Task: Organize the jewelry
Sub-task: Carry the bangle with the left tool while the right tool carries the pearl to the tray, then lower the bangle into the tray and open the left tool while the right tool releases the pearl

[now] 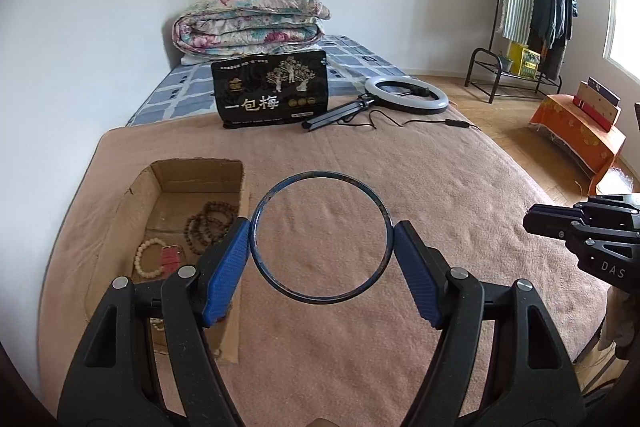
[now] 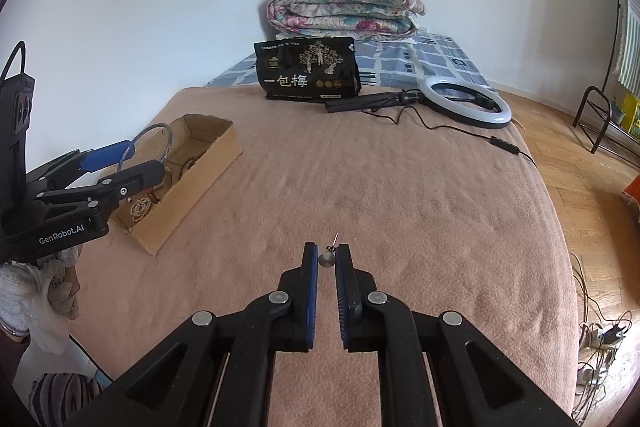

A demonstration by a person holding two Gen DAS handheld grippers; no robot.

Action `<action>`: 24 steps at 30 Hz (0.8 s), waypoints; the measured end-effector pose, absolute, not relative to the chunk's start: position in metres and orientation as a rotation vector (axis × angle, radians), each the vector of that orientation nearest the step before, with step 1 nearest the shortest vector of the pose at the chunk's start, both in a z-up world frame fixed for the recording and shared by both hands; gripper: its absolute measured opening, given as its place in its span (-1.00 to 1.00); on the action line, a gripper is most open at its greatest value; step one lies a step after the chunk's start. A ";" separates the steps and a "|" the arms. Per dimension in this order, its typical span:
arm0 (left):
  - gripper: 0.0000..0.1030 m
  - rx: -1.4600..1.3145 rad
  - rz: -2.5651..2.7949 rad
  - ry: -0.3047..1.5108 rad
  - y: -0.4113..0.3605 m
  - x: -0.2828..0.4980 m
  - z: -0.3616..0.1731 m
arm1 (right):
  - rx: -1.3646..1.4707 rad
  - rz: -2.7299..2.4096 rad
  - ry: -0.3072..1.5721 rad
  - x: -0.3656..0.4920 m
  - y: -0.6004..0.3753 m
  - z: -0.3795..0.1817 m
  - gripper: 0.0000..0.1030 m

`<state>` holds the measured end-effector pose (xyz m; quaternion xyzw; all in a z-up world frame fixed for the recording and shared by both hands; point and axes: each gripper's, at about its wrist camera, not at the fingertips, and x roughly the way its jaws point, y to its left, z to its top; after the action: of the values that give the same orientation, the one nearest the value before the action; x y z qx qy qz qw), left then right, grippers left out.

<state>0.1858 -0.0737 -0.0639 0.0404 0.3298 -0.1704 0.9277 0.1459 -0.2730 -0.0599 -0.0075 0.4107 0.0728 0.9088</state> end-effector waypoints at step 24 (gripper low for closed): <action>0.44 -0.007 -0.183 0.694 0.046 0.227 -0.075 | -0.032 0.321 0.842 0.250 -0.166 -0.058 -0.87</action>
<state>0.2268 0.0457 -0.0748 -0.0033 0.3397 -0.0894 0.9363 0.2501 -0.1659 -0.0578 -0.0155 0.4067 0.1550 0.9002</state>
